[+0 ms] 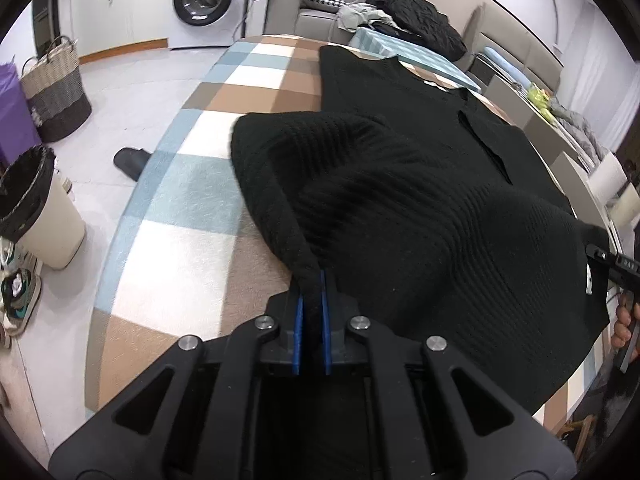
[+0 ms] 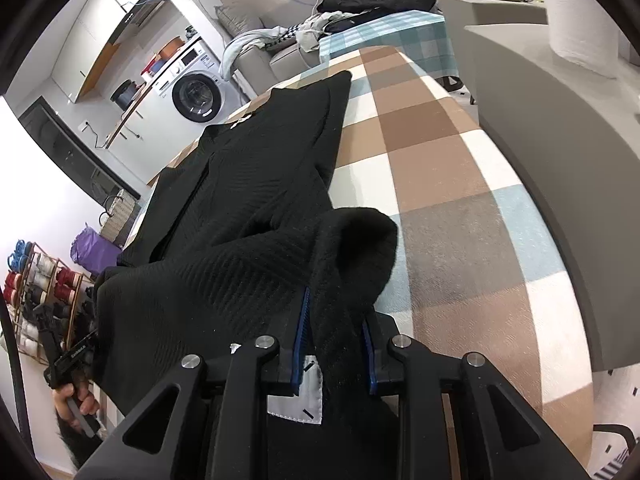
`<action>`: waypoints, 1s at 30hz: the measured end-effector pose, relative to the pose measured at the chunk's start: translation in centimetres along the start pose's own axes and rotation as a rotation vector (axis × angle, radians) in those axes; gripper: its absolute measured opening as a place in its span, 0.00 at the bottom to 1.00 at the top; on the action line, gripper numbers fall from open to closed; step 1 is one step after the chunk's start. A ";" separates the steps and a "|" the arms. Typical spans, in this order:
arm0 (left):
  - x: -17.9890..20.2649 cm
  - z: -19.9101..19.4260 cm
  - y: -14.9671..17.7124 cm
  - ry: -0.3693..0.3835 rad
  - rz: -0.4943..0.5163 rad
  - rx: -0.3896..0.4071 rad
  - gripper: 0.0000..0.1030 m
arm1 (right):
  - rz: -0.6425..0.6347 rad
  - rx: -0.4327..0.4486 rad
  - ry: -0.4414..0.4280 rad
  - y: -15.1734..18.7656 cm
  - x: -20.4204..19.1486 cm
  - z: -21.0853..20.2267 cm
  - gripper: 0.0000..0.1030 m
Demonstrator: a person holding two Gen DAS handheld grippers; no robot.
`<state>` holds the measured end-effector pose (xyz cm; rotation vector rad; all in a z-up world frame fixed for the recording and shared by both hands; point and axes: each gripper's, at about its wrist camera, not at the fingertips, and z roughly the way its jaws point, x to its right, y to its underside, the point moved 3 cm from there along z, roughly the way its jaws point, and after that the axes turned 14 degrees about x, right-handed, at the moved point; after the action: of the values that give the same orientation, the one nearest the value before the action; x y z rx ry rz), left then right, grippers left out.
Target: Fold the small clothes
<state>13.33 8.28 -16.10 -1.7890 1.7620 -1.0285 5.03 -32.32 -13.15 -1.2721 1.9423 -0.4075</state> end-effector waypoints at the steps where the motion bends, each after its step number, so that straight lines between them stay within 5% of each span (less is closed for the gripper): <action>1: -0.5 0.0 -0.4 -0.001 -0.014 0.008 0.04 | 0.017 0.000 -0.001 -0.1 0.2 -0.1 0.29; 3: -1.1 -0.4 -0.8 -0.008 -0.035 0.026 0.04 | 0.043 0.000 0.008 -0.2 0.8 -0.4 0.37; 12: -1.2 -3.0 -2.8 0.053 -0.076 0.134 0.04 | -0.006 -0.004 -0.022 1.2 1.4 -2.4 0.39; 16: -1.1 -4.5 -4.7 0.045 -0.080 0.196 0.03 | -0.052 0.082 -0.022 0.8 0.9 -3.6 0.09; 21: -1.1 -4.8 -7.7 0.071 -0.099 0.242 0.03 | -0.017 0.268 -0.119 -1.9 0.0 -7.0 0.05; 25: -1.2 -1.6 -10.4 0.059 -0.090 0.233 0.03 | 0.006 0.331 -0.123 -4.6 -1.0 -6.5 0.05; 30: -2.1 4.2 -11.1 0.018 -0.132 0.148 0.04 | 0.063 0.289 0.006 -5.8 -0.5 -1.8 0.05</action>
<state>23.98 10.68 -10.93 -1.8276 1.5508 -1.1986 7.49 -34.76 -8.15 -1.0218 1.8446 -0.6353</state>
